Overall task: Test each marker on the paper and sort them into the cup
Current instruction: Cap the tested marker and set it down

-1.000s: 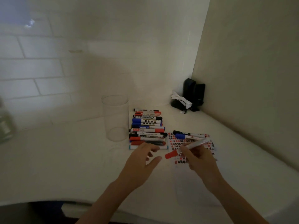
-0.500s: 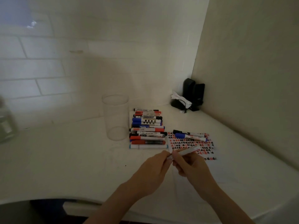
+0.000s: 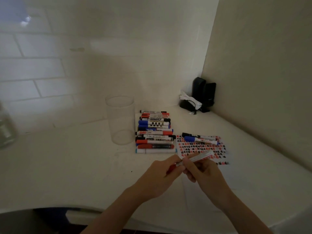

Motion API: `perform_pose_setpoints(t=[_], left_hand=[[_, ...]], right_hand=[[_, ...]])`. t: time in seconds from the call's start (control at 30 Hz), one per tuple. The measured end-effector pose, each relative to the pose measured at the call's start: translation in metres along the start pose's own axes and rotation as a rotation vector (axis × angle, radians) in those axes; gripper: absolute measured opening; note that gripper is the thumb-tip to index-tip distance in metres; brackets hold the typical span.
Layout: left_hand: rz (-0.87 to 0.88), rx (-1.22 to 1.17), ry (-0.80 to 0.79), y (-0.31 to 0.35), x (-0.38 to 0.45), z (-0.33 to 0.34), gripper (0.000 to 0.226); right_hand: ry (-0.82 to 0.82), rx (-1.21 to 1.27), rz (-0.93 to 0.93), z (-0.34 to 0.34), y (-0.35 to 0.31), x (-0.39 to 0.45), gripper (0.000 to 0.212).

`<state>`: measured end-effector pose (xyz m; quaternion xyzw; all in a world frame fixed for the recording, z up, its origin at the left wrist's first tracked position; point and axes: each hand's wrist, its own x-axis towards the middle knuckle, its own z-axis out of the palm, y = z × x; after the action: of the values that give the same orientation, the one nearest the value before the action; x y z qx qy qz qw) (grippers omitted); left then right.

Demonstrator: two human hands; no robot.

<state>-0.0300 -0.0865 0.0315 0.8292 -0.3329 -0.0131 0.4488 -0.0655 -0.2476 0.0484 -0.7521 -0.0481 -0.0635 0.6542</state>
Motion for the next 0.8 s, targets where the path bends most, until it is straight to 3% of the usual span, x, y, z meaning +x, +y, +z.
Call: perform_pose_setpoints(t=[0.13, 0.27, 0.37, 0.57, 0.8], left_hand=[[-0.049, -0.055, -0.032, -0.005, 0.002, -0.001, 0.009], [-0.260, 0.120, -0.088, -0.023, 0.004, -0.006, 0.059], [-0.246, 0.300, -0.078, -0.038, 0.009, -0.002, 0.059], [-0.170, 0.537, -0.048, -0.048, 0.018, 0.016, 0.063], [-0.148, 0.722, -0.044, -0.051, 0.017, 0.022, 0.065]], right_hand=[[-0.068, 0.028, 0.019, -0.009, 0.001, 0.001, 0.019], [0.117, 0.223, 0.200, -0.033, 0.007, 0.009, 0.026], [0.161, 0.246, 0.298, -0.048, 0.014, 0.013, 0.028], [0.241, 0.176, 0.307, -0.038, 0.025, 0.025, 0.020], [0.340, -0.383, 0.151, -0.026, 0.050, 0.026, 0.015]])
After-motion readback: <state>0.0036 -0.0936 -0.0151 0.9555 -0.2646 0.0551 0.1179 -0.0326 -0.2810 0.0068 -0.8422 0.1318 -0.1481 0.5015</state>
